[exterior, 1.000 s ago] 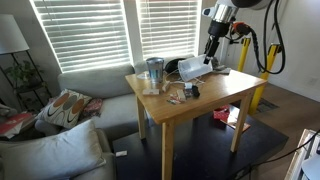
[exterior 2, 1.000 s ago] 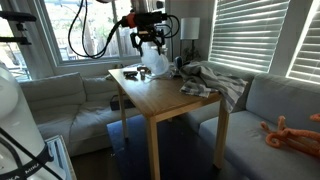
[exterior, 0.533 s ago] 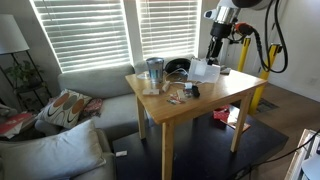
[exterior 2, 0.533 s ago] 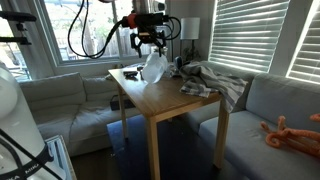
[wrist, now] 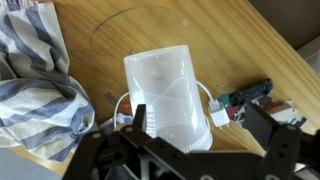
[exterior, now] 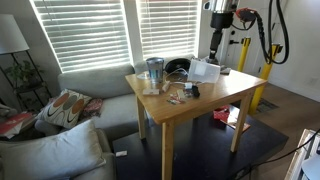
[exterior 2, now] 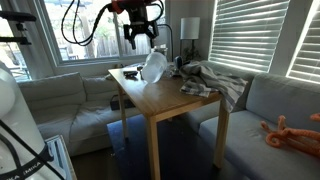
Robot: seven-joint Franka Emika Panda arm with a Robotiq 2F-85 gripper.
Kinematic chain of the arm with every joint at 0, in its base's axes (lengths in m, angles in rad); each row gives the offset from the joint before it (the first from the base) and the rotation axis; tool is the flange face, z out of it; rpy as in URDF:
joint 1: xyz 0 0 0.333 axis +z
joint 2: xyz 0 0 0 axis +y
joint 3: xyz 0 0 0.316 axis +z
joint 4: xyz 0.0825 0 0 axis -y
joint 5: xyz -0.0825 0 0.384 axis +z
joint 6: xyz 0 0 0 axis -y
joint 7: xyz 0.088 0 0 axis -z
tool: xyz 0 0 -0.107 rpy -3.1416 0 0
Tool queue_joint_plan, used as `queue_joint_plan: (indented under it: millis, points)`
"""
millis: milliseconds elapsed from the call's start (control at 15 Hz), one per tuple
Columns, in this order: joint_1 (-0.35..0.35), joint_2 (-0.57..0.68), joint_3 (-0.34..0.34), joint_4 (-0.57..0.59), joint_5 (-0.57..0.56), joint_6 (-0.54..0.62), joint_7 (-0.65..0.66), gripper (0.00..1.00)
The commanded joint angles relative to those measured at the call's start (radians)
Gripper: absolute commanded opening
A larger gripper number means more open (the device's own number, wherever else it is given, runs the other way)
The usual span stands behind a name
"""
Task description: Flip the upside down positioned frost flex cup clockwise twice to position it upright on the table
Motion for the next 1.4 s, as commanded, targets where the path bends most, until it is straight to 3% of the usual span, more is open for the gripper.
queue_joint_plan:
  millis: [0,333,467,667,867,1200,1333]
  points:
    - [0.001,0.000,0.012,0.017,0.000,-0.011,0.014,1.00]
    - [-0.002,0.006,0.003,0.004,0.001,-0.009,0.004,1.00]
    - [-0.022,0.082,0.040,0.064,-0.027,0.048,0.142,1.00]
    - [-0.036,0.239,0.099,0.226,-0.043,0.032,0.385,1.00]
    - [-0.034,0.363,0.142,0.338,-0.134,0.049,0.615,1.00]
    - [0.027,0.513,0.140,0.462,-0.352,0.018,0.988,1.00]
    - [0.056,0.542,0.127,0.502,-0.425,-0.053,1.100,1.00]
